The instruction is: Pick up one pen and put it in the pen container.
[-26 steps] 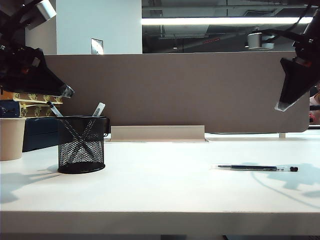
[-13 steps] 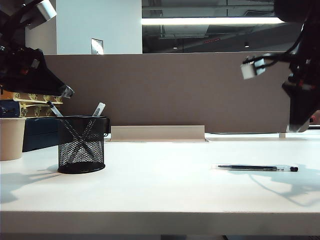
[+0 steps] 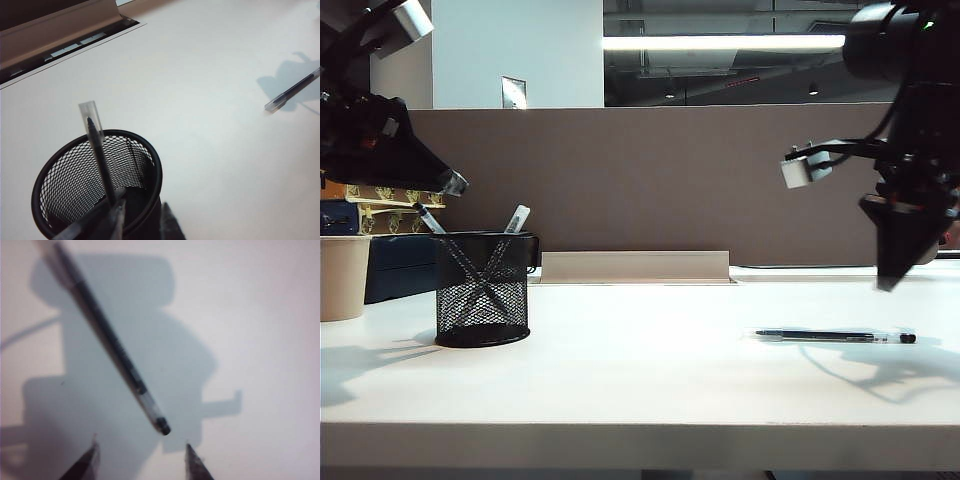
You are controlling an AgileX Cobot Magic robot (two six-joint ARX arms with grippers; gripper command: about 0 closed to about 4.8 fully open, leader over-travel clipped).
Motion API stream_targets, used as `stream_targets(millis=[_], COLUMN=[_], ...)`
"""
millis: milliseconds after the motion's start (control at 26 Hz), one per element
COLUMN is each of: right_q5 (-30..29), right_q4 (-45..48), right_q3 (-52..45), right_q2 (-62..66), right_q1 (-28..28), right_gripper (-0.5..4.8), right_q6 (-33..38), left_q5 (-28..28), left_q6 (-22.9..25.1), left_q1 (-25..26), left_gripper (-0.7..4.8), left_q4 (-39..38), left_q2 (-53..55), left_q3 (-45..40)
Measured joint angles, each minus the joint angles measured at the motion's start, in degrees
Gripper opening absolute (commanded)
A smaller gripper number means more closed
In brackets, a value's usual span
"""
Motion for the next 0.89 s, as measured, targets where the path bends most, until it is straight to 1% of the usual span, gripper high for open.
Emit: stream_targets(millis=[116, 655, 771, 886], right_q5=[0.2, -0.7, -2.4, -2.8], right_q4=[1.5, 2.5, 2.5, 2.5], right_q3=[0.0, 0.0, 0.0, 0.0], right_q2=[-0.3, 0.9, 3.2, 4.1], right_q1=[0.0, 0.0, 0.0, 0.0], right_gripper=[2.17, 2.26, 2.26, 2.27], right_q6=[1.0, 1.2, 1.9, 2.1], left_q5=[0.0, 0.0, 0.0, 0.0], left_q6=[0.0, 0.0, 0.0, 0.0], left_q1=[0.0, 0.0, 0.0, 0.0], left_gripper=[0.94, 0.94, 0.94, 0.94], left_q4=[0.0, 0.0, 0.0, 0.0], left_q2=[0.0, 0.0, 0.0, 0.0], left_q3=[0.0, 0.0, 0.0, 0.0])
